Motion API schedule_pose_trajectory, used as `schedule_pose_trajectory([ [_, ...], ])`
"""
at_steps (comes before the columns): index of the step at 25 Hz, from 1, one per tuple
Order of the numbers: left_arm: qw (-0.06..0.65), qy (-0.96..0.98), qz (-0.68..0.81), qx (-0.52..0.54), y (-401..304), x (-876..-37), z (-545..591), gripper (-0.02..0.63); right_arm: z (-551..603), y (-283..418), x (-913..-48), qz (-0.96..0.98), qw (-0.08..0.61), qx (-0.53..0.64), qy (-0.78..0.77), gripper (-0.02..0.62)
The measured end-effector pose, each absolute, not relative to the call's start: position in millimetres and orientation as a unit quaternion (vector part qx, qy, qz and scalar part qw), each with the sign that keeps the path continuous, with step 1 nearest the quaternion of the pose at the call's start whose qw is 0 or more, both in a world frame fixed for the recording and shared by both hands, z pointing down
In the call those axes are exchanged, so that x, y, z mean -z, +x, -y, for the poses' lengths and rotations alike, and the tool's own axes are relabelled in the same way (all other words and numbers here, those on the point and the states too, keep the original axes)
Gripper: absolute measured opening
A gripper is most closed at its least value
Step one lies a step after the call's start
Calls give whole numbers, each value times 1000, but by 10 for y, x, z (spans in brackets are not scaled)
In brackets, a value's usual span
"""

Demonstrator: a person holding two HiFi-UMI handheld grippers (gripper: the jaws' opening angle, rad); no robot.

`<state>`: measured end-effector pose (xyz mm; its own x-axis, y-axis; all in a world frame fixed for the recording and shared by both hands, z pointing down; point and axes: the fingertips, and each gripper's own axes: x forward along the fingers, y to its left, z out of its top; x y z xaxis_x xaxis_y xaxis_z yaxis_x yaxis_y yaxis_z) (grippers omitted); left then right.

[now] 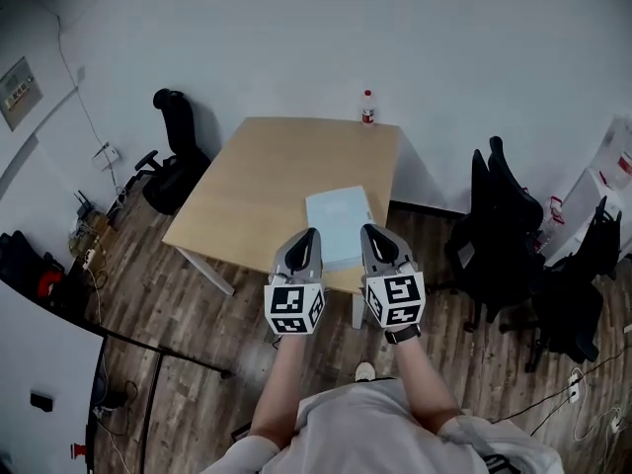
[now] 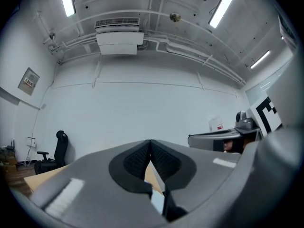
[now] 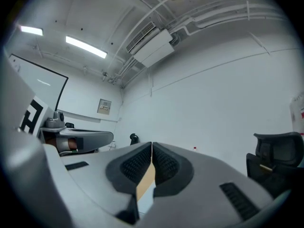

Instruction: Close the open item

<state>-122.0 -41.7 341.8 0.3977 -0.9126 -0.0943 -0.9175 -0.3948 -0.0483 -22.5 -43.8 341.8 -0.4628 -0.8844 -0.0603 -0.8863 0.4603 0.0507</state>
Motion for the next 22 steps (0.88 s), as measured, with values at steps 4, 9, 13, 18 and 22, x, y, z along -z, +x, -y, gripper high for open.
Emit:
schedule_pose_trajectory([
  [4, 43, -834, -550, -22, -1111, -3502, 736, 9, 744, -108, -3462, -855, 16, -34, -518, 17],
  [9, 27, -834, -551, -7, -992, -3745, 1017, 9, 1070, 2, -3709, -856, 3, -11, -517, 17],
  [13, 13, -838, -546, 4, -946, -3921, 1237, 9, 1290, 70, -3874, -854, -9, 5, -520, 17],
  [18, 13, -847, -531, 8, -927, -4035, 1698, 9, 1671, 35, -4056, -854, -21, 14, -520, 17],
  [22, 12, -859, -512, 16, -859, -4067, 2122, 9, 2099, 49, -4075, -851, -17, 26, -525, 16],
])
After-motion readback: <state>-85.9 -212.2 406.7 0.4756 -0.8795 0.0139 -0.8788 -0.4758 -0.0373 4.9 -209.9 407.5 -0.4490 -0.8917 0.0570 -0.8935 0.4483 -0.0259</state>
